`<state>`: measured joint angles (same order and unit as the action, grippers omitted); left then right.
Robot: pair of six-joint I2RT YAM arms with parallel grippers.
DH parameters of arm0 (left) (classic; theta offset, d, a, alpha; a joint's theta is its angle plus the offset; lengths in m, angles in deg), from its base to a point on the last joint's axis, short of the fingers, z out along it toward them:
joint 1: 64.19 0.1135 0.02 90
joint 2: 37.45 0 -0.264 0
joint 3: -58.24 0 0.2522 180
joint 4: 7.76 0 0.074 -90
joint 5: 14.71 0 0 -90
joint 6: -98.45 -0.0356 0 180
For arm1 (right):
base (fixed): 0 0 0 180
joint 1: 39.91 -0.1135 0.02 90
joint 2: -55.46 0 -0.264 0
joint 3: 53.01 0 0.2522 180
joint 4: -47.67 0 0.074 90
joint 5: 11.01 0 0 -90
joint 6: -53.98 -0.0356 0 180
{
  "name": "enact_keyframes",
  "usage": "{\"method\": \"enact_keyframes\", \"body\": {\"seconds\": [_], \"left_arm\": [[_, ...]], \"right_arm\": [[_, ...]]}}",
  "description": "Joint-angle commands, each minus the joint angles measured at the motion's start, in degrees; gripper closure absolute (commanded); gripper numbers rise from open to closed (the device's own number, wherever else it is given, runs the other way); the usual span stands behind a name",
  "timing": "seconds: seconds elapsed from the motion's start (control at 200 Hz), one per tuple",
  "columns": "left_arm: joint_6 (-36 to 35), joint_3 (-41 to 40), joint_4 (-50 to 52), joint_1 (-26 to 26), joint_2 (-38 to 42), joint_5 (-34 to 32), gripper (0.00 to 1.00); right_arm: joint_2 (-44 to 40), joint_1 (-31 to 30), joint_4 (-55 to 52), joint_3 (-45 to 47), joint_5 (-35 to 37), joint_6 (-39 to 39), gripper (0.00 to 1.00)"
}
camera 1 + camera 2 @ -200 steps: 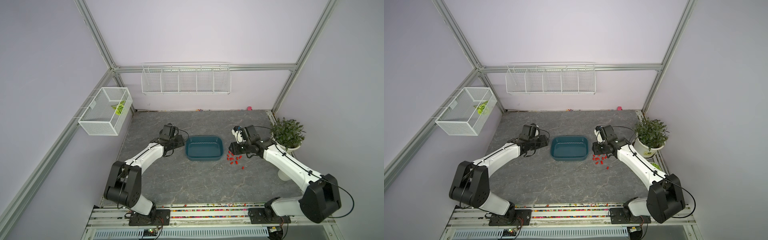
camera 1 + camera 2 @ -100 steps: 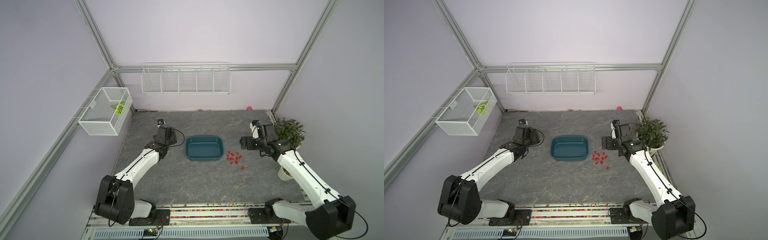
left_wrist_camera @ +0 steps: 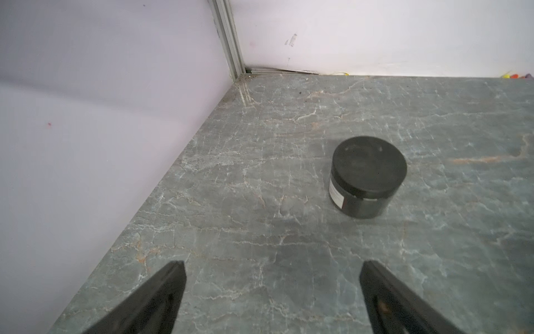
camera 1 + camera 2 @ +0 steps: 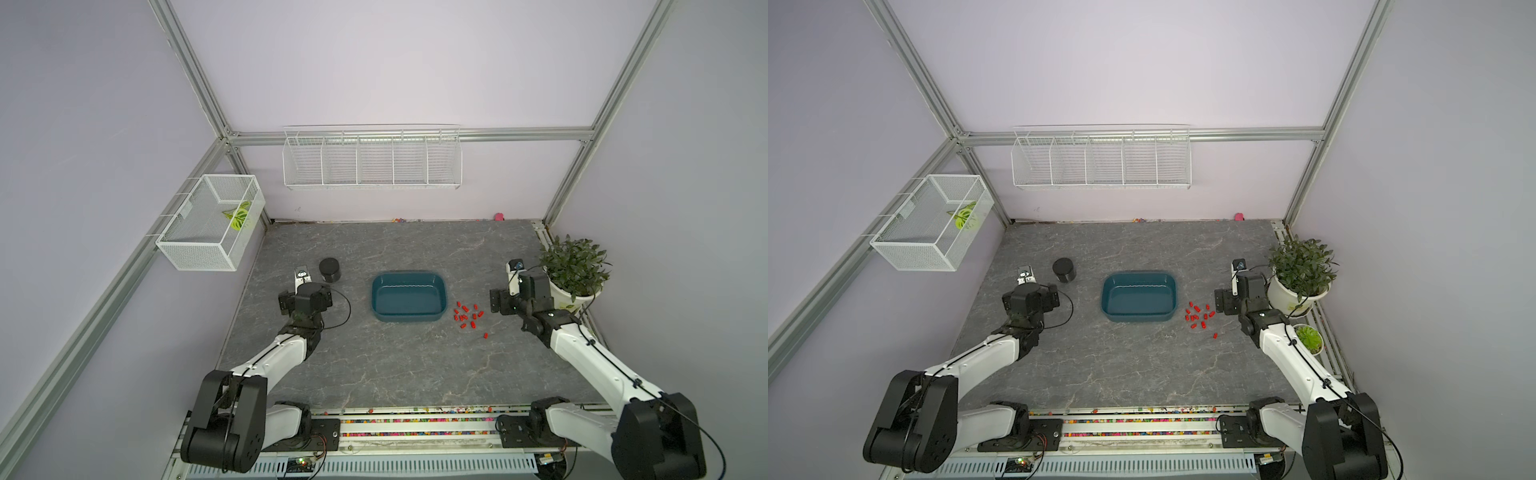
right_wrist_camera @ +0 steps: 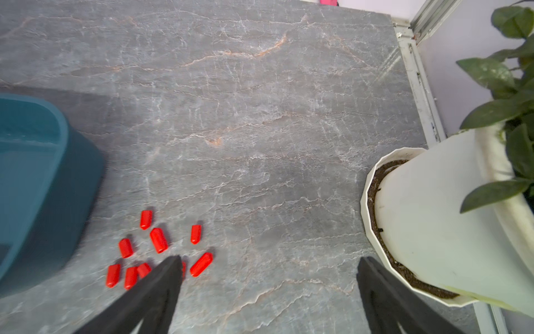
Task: Take the screw protection sleeves out of the storage box
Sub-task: Reset both arms
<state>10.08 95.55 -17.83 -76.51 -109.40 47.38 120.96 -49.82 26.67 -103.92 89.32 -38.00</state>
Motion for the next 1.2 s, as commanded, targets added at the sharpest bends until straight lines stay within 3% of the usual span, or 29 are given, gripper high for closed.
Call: {"method": "enact_keyframes", "body": {"seconds": [0.0,0.21,0.285,0.42,0.515,0.58,0.61,0.68,0.85,1.195], "left_arm": [[-3.19,-5.29,-18.63,1.65,-1.36,4.45,0.0],[-3.96,-6.88,-28.23,5.43,-5.93,16.29,0.0],[-3.38,-6.71,-31.5,6.78,-9.59,17.31,0.0],[-1.36,-4.76,-29.43,9.2,-11.99,19.61,0.0],[-0.93,-4.21,-34.06,12.14,-16.46,25.52,0.0],[0.14,-2.69,-28.44,13.54,-14.84,28.62,0.0],[0.13,-1.62,-24.72,13.63,-14.02,28.9,0.0],[-0.83,-3.12,-30.02,13.72,-15.27,29.29,0.0],[-0.5,-2.48,-27.73,13.72,-14.72,29.25,0.0],[-0.08,-2.19,-26.69,13.15,-14.41,27.94,0.0]], "right_arm": [[0.69,0.77,12.0,3.06,1.28,3.71,0.01],[3.91,3.36,22.92,7.82,-0.26,2.18,0.01],[4.84,5.19,27.25,9.54,-1.51,0.93,0.01],[8.84,7.57,34.04,10.97,-2.82,-0.96,0.01],[12.56,8.09,38.76,11.47,-5.43,-0.5,0.01],[13.4,8.05,40.23,11.33,-8.66,1.28,0.01],[14.03,7.98,42.05,11.66,-8.79,1.37,0.01],[16.09,7.98,46.19,12.5,-7.68,1.29,0.01],[21.14,7.64,53.8,14.25,-8.06,2.26,0.01],[21.45,7.93,53.99,14.58,-6.99,1.27,0.01]]}}
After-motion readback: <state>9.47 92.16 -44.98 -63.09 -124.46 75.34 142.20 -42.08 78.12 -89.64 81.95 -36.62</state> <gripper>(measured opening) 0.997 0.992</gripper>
